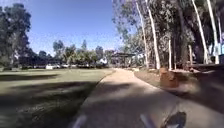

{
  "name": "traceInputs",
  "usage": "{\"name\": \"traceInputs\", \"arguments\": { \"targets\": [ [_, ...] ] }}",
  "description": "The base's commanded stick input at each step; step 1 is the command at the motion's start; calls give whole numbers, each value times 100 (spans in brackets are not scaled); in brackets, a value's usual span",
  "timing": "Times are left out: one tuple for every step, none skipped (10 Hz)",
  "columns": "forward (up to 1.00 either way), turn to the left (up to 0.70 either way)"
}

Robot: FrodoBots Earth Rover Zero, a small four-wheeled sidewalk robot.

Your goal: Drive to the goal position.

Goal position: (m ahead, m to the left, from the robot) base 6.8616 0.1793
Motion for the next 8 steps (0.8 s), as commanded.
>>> {"name": "traceInputs", "arguments": {
  "targets": [
    [100, 0],
    [100, 0],
    [100, 0],
    [100, 0],
    [100, 0],
    [100, 0],
    [100, 0],
    [100, 0]
  ]
}}
